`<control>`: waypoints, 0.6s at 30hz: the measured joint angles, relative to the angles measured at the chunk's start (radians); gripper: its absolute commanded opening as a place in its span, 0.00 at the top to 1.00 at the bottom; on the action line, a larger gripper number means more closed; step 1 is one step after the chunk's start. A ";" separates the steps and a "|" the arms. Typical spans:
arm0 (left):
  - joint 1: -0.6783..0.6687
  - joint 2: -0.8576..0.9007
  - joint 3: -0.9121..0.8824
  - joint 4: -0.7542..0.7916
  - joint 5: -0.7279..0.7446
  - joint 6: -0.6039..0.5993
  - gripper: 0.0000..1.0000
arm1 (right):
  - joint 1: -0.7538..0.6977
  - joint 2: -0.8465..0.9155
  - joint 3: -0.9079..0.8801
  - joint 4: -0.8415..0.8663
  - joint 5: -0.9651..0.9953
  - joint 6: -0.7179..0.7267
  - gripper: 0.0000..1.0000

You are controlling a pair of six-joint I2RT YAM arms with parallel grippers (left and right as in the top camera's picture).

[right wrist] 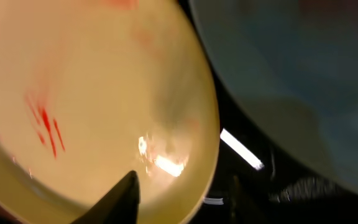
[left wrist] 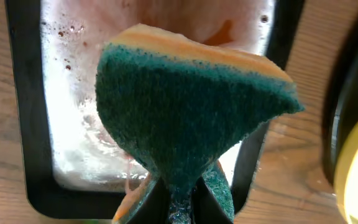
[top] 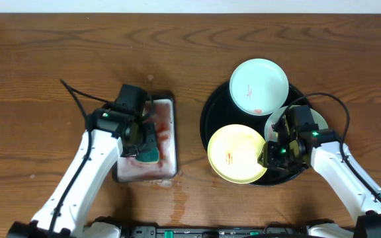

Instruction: Clean dirty plates on tray and stack at the side

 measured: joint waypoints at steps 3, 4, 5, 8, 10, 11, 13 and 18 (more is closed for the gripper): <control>0.000 -0.014 0.000 0.003 0.024 0.008 0.93 | 0.001 0.000 -0.036 0.092 0.005 0.036 0.71; 0.000 -0.015 0.000 0.004 0.031 0.010 0.93 | 0.002 0.000 -0.051 0.118 0.007 0.050 0.74; 0.000 -0.015 0.000 0.004 0.038 0.011 0.93 | 0.003 0.000 -0.065 0.139 0.010 0.064 0.78; 0.000 -0.015 0.000 0.004 0.049 0.015 0.93 | 0.011 0.000 -0.095 0.193 0.016 0.096 0.91; 0.000 -0.015 0.000 0.004 0.055 0.025 0.93 | 0.016 0.000 -0.098 0.227 0.016 0.104 0.98; 0.000 -0.015 0.000 0.005 0.065 0.035 0.93 | 0.018 0.000 -0.099 0.259 0.019 0.108 0.99; 0.000 -0.015 0.000 0.006 0.084 0.048 0.93 | 0.018 0.000 -0.099 0.320 0.019 0.114 0.99; 0.000 -0.015 0.000 0.011 0.129 0.068 0.93 | 0.018 0.001 -0.100 0.466 0.056 0.111 0.99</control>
